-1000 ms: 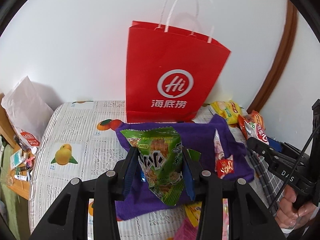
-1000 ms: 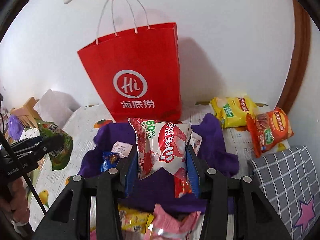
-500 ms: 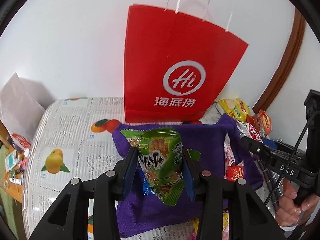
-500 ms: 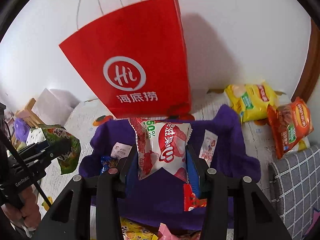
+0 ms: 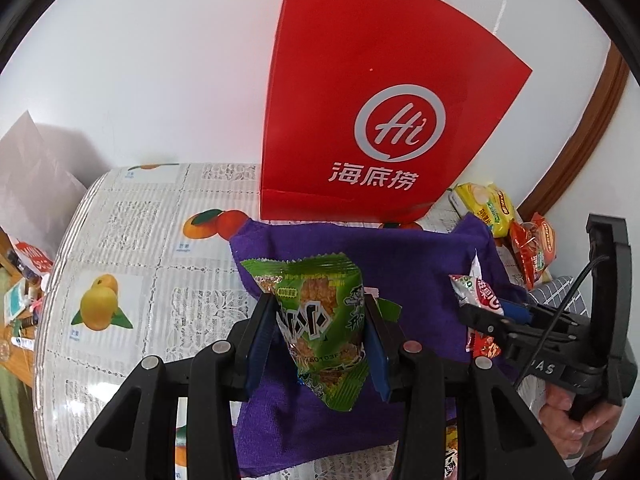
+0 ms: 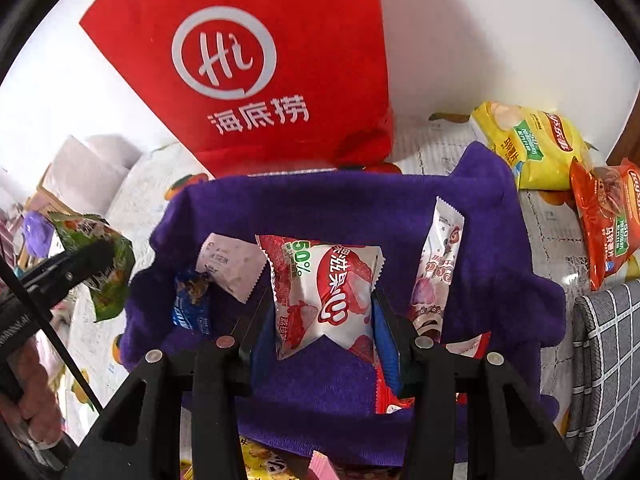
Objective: Organize snacks
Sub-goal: 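Open the right tool to drop the strawberry packet onto the towel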
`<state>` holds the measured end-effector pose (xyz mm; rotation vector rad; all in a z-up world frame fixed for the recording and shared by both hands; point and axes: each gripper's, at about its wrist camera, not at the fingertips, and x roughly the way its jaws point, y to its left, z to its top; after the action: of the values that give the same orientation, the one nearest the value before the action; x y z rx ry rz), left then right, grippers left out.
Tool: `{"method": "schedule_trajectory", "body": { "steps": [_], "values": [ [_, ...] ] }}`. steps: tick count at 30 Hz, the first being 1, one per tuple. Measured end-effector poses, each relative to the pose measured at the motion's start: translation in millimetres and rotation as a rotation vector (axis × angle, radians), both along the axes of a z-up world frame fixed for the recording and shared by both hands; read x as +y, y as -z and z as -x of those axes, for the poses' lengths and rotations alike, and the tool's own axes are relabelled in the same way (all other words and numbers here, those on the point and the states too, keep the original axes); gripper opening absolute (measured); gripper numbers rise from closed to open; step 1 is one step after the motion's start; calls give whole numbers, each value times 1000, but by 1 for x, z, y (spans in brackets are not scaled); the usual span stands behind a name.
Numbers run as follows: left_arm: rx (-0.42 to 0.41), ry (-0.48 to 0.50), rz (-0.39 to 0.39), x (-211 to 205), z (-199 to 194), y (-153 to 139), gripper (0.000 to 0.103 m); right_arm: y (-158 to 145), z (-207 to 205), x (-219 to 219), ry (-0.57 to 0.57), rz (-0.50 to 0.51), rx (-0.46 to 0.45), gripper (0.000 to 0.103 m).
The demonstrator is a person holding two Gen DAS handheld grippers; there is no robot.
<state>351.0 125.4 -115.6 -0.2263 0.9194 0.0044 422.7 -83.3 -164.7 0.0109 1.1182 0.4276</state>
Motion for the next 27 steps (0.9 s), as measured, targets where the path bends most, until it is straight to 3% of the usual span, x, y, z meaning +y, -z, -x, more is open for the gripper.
{"method": "schedule_trajectory", "body": {
  "steps": [20, 27],
  "values": [
    [-18, 24, -7, -11, 6, -9, 40, 33, -8, 11, 3, 117, 71, 50],
    [-4, 10, 2, -6, 4, -5, 40, 32, -5, 12, 0, 106, 71, 66]
  ]
}}
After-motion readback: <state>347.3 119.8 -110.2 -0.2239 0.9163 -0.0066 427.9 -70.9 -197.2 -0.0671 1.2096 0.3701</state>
